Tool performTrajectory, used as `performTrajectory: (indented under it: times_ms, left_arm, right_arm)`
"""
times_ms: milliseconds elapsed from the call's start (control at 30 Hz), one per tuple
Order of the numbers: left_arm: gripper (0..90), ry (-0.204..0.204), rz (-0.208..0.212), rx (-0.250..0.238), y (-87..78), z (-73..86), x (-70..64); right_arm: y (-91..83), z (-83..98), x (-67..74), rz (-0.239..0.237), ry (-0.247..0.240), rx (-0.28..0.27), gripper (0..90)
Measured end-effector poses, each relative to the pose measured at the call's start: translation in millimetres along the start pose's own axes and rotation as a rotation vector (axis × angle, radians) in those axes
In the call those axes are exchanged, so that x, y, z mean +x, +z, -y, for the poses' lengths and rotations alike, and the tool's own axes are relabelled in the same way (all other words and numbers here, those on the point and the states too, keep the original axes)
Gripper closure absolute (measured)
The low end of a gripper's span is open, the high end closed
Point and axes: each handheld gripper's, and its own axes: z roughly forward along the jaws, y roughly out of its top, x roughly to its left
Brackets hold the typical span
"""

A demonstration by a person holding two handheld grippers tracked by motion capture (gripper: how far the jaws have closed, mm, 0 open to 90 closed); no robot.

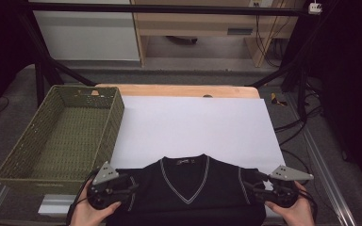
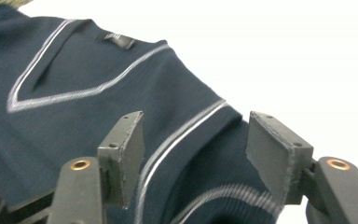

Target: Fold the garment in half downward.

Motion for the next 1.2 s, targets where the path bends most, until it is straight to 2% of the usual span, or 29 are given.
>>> performTrajectory:
  times_ms: [33,133,267,367,433,567,633,667,833,900,967,1067,1200]
  left_arm:
    - [36.1,0.012,-0.008,-0.004,5.7,-5.1,2.8]
    - [26.1,0.007,-0.041,0.006,26.5,-18.0,13.7]
    - [22.1,-0.005,-0.071,0.027,46.9,-24.8,26.3]
    - [22.7,-0.021,-0.099,0.03,56.3,-24.5,32.9]
    - [23.1,-0.048,-0.111,0.047,62.5,-22.2,37.0]
    - [26.7,-0.024,-0.143,0.094,69.9,-17.1,38.8]
    - [29.1,-0.013,-0.173,0.108,72.6,-14.7,41.1]
    - [29.9,-0.023,-0.182,0.114,74.0,-13.3,42.8]
    - [34.5,-0.02,-0.204,0.138,77.0,-8.7,45.7]
    - [35.6,-0.034,-0.193,0.139,77.7,-7.1,45.7]
    - [37.9,-0.027,-0.181,0.138,76.7,-6.4,44.4]
    - [42.8,-0.044,-0.122,0.146,75.9,-4.7,43.4]
    - [42.8,-0.05,-0.091,0.16,74.1,-3.4,41.7]
  right_arm:
    - [2.2,-3.0,-2.7,0.005,0.001,-0.005,35.5]
    - [14.1,-10.0,-14.7,0.018,0.015,-0.017,33.1]
    - [30.2,-10.9,-29.2,0.035,0.027,-0.013,30.6]
    - [37.2,-8.9,-38.3,0.049,0.033,-0.003,30.3]
    - [39.6,-7.3,-43.1,0.063,0.041,0.002,30.3]
    - [42.1,-2.0,-53.5,0.094,0.051,0.024,30.4]
    - [42.8,1.1,-57.6,0.112,0.053,0.037,30.5]
    - [42.9,2.1,-58.7,0.116,0.055,0.043,30.5]
    - [44.9,7.3,-65.6,0.131,0.061,0.065,30.5]
    - [46.0,9.0,-68.3,0.14,0.064,0.07,30.7]
    - [47.0,10.7,-70.1,0.141,0.066,0.075,31.1]
    - [48.2,13.0,-70.3,0.133,0.066,0.091,31.4]
    - [48.8,14.3,-67.6,0.108,0.066,0.117,31.6]
